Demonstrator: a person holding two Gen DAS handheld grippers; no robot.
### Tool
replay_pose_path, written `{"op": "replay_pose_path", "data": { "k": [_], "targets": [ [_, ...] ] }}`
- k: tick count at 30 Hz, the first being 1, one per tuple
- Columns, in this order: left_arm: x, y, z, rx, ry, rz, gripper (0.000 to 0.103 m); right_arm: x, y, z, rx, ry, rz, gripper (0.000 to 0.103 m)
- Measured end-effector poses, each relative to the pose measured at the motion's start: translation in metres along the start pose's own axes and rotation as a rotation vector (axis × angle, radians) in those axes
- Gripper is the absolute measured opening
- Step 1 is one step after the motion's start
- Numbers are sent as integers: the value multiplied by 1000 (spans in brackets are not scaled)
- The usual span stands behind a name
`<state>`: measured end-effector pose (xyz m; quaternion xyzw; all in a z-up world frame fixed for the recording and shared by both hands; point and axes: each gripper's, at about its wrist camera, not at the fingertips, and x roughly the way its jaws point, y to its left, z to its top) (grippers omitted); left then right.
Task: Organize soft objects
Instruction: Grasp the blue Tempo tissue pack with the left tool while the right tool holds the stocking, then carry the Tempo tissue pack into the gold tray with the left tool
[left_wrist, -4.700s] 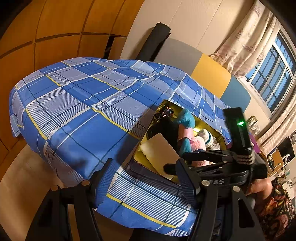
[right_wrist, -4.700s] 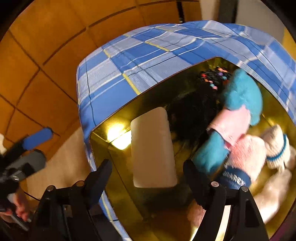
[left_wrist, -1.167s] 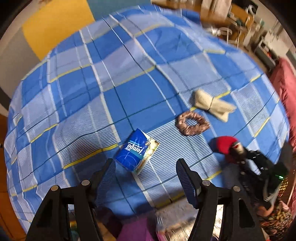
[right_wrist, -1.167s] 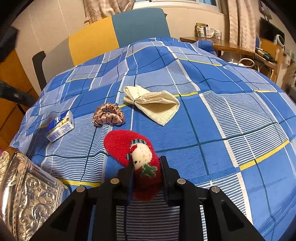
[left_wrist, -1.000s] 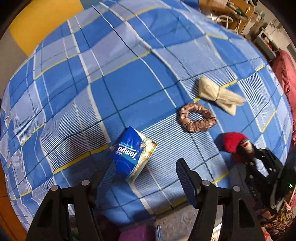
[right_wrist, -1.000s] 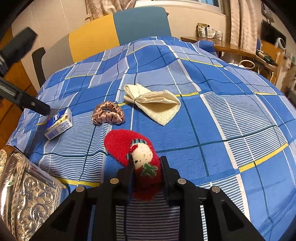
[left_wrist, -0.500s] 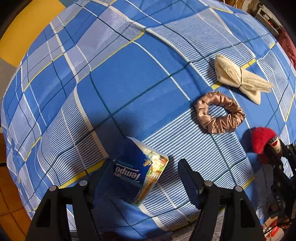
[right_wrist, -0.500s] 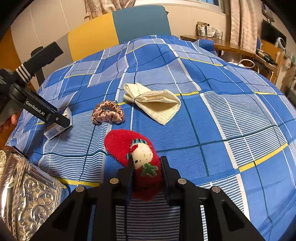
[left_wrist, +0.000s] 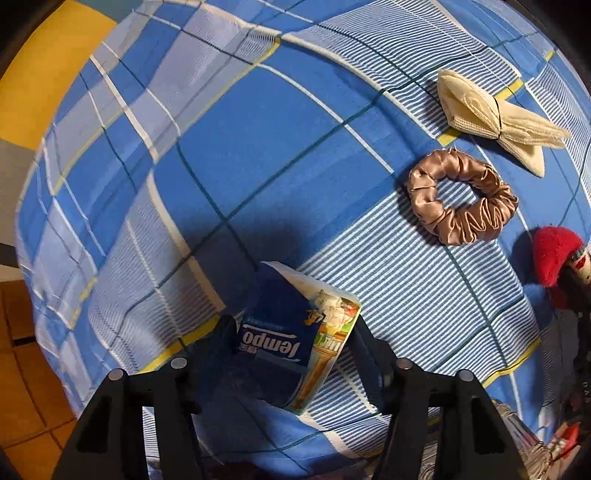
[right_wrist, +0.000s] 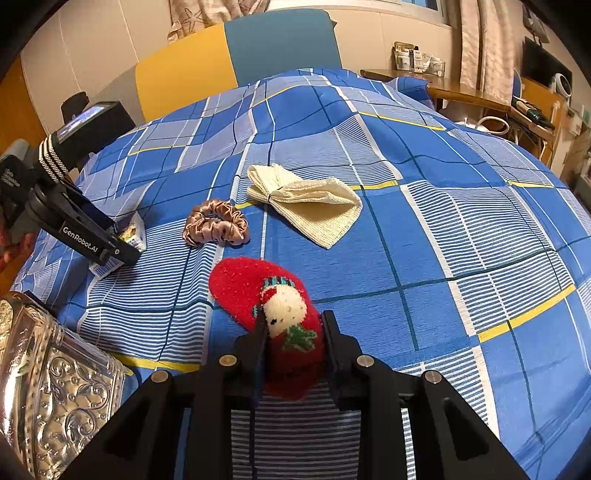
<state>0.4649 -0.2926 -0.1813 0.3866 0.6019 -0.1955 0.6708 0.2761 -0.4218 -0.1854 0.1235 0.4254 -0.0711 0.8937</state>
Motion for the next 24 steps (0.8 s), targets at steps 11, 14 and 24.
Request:
{"op": "replay_pose_path", "data": {
  "k": [11,14,24],
  "targets": [
    [-57,18,-15,-100,-133,15,60,1,-1,1,2,8,6,28],
    [-81,30,-30,-151,-198,-10,60,1,-2,1,10,11,13,28],
    [-156,83,-122,-298,-374,-51,60,1,-4,1,13,13,23,28]
  ]
}}
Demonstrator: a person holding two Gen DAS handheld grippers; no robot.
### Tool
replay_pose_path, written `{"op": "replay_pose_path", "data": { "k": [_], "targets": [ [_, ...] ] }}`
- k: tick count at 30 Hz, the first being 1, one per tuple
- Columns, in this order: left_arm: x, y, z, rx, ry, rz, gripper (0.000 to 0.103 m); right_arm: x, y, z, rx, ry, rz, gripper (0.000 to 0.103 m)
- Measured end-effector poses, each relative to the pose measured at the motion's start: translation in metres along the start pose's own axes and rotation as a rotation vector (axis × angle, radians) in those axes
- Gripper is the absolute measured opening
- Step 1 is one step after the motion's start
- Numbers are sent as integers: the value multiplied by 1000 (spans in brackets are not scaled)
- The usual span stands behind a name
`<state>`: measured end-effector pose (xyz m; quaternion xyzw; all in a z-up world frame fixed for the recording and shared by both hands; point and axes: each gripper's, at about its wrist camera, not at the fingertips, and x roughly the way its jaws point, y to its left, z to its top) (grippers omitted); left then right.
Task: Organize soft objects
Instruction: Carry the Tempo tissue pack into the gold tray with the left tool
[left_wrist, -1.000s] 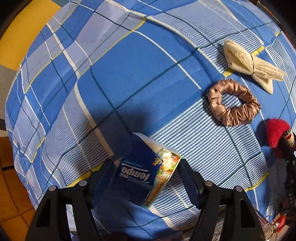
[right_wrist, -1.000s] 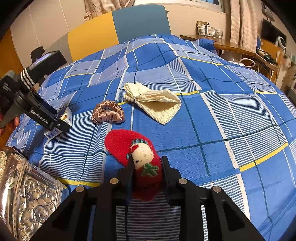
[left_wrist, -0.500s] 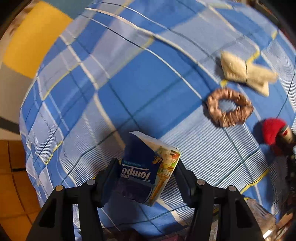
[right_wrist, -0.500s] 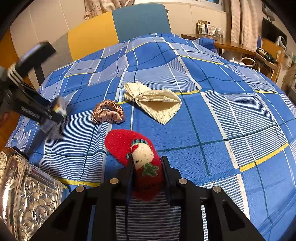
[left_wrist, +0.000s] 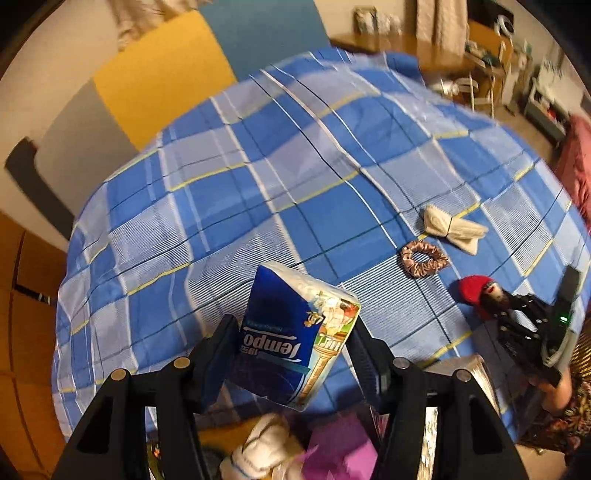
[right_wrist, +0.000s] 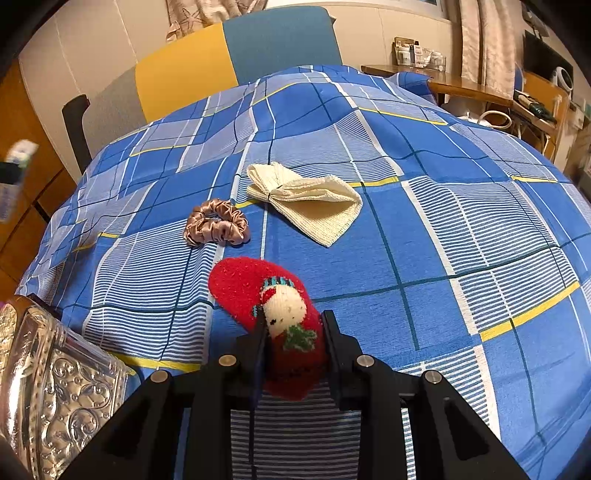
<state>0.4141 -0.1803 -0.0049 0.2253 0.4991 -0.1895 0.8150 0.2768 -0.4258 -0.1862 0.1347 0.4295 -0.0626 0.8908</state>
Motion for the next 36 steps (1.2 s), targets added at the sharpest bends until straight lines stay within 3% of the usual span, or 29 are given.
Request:
{"op": "replay_pose_path", "data": {
  "k": [5,13,17,22,27,33,36],
  "targets": [
    [-36,30,-38,-94,-71,-38,60,0,-1,0,6,1,4,28],
    [-56,67,-138,-304,-132,-134,60,-1,-1,1,0,8,6,28],
    [-43,70,-187,-402,-111,-184,60,0,-2,1,10,12,13,28],
    [-7,59,-242,-522,-28,-212,60,-1,-2,1,18,16,17,28],
    [12,41,-268,-531,23,-188,60,0,-3,2,23,22,22,28],
    [24,21,-271,-483,61,-167,61,0,-3,2,24,25,23,28],
    [25,16,-275,-505,70,-225,61,0,-3,2,32,27,27,28]
  ]
}}
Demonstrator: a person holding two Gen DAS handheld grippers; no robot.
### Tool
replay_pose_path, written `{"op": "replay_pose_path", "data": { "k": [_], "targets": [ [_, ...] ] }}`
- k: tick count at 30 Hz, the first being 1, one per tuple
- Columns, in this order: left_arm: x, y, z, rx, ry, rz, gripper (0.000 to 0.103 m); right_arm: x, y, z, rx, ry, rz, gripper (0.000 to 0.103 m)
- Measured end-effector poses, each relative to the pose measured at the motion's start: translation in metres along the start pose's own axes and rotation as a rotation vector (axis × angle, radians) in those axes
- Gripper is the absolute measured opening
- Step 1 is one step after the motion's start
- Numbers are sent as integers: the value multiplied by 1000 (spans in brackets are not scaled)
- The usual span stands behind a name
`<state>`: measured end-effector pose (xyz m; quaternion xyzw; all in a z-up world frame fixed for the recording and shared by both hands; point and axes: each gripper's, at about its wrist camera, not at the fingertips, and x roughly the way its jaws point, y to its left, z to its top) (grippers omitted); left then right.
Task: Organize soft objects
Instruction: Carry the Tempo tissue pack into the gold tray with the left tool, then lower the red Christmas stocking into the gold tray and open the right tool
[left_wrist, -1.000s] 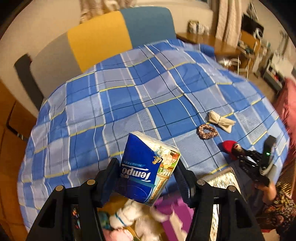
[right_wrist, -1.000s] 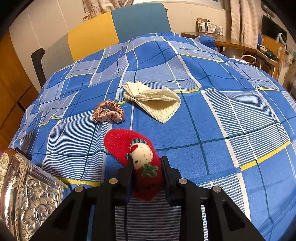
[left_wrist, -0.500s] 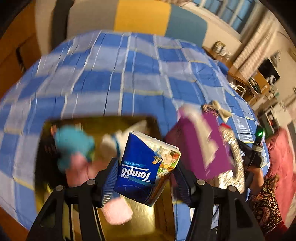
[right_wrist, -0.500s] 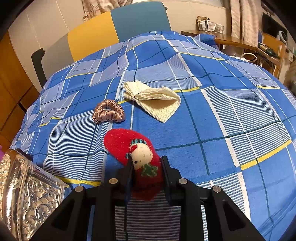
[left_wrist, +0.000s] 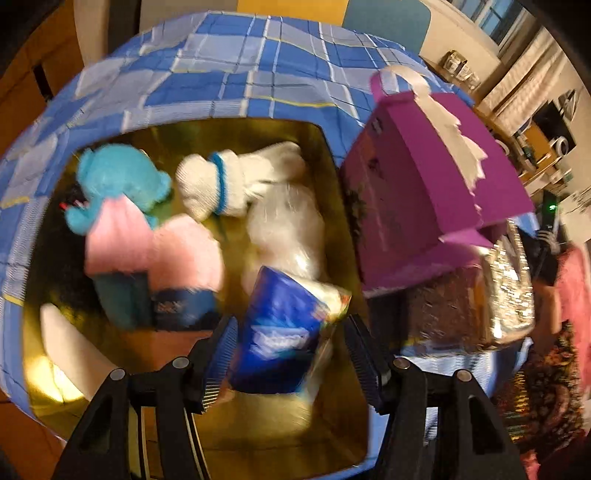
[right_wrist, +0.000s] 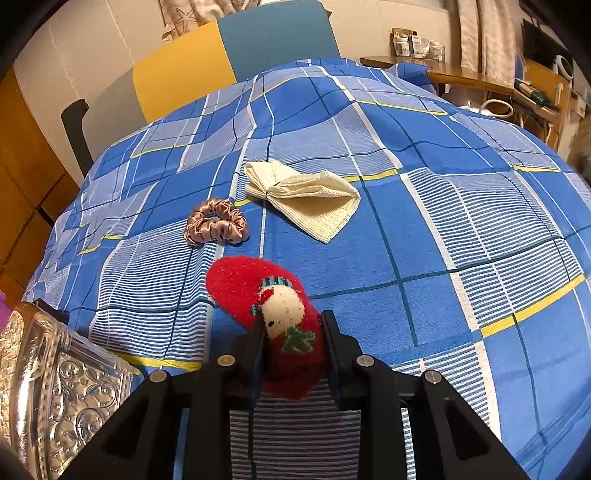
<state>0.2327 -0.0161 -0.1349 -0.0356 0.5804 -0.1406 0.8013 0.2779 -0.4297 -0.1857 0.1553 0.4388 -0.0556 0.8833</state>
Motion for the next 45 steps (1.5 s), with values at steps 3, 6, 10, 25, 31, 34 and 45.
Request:
{"op": "replay_pose_path", "data": {
  "k": [3,6,10,25,31,34,45],
  "targets": [
    [-2,-1,-8,-15,-11,9,61,0,0,0,3,4,2,28],
    [-17,2,-16,-35,-73,-33,61,-1,-3,1,28,5,13,27],
    [-42,14,-28,-79,-182,-63,61,-7,-7,4,64,-11,34,25],
    [-67,47,-51,-172,-344,-102,61,-125,34,14,-10,-264,150,24],
    [-81,65,-60,-234,-413,-100,61,-181,89,-2,-118,-291,255,24],
    [-94,80,-66,-280,-453,-98,61,-198,136,-19,-228,-285,313,24],
    [-127,125,-95,-343,-546,-64,61,-163,298,-110,-577,-21,516,25]
  ]
}}
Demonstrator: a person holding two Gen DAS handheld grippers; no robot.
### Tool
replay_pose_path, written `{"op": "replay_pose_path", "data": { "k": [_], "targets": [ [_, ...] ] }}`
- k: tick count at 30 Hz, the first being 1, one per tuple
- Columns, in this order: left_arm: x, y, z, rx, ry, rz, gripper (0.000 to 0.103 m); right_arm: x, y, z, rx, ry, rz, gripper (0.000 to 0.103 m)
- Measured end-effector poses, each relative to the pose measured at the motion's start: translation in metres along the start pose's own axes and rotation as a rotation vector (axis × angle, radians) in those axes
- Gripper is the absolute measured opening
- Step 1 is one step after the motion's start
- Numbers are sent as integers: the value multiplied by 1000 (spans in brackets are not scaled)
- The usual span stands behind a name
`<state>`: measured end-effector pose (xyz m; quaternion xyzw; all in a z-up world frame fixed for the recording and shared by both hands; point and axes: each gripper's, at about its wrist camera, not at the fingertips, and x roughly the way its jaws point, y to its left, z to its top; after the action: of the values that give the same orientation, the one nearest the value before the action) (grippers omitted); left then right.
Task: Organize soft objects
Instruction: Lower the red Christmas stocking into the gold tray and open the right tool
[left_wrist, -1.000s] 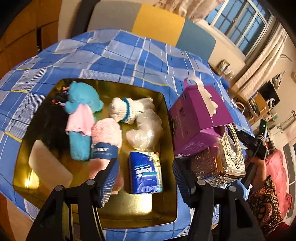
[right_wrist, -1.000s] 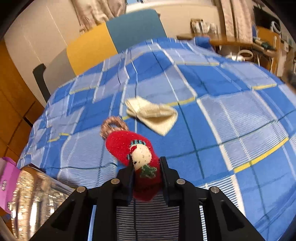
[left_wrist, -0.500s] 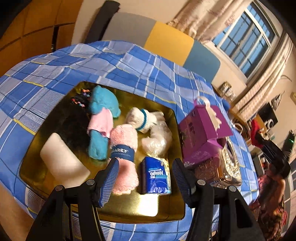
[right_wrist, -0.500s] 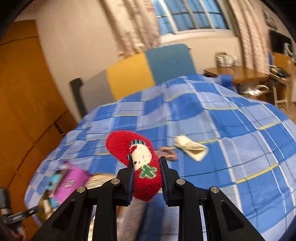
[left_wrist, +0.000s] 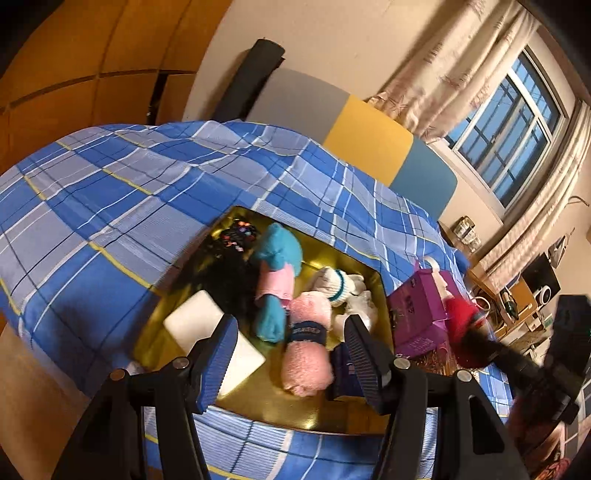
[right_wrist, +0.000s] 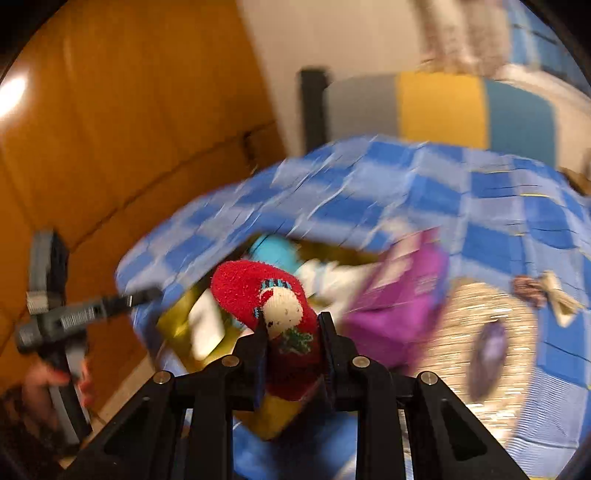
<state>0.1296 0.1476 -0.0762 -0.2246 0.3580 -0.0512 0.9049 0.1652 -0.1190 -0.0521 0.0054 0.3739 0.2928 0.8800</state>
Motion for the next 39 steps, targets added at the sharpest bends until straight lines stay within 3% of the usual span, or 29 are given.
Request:
{"op": "replay_pose_path", "data": {
  "k": [5,9,22,25,26,27,39],
  "targets": [
    [-6,20,-2,-53,-17,3,61,62,47,-17,-131,166,32,25],
    [-10,30,-3,-69,-18,6,61,89,57,-22,-163,242,35,25],
    [-14,47,-8,-104,-12,1,61,137,70,-26,-162,374,43,28],
    [-14,49,-9,-113,-7,3,61,143,71,-25,-158,377,56,35],
    [-14,49,-9,-115,-7,1,61,143,71,-25,-150,374,56,46],
    [-14,50,-10,-116,-5,1,61,141,69,-24,-132,366,55,51],
    [-7,40,-15,-99,19,-18,61,107,57,-22,-54,292,49,51]
  ]
}}
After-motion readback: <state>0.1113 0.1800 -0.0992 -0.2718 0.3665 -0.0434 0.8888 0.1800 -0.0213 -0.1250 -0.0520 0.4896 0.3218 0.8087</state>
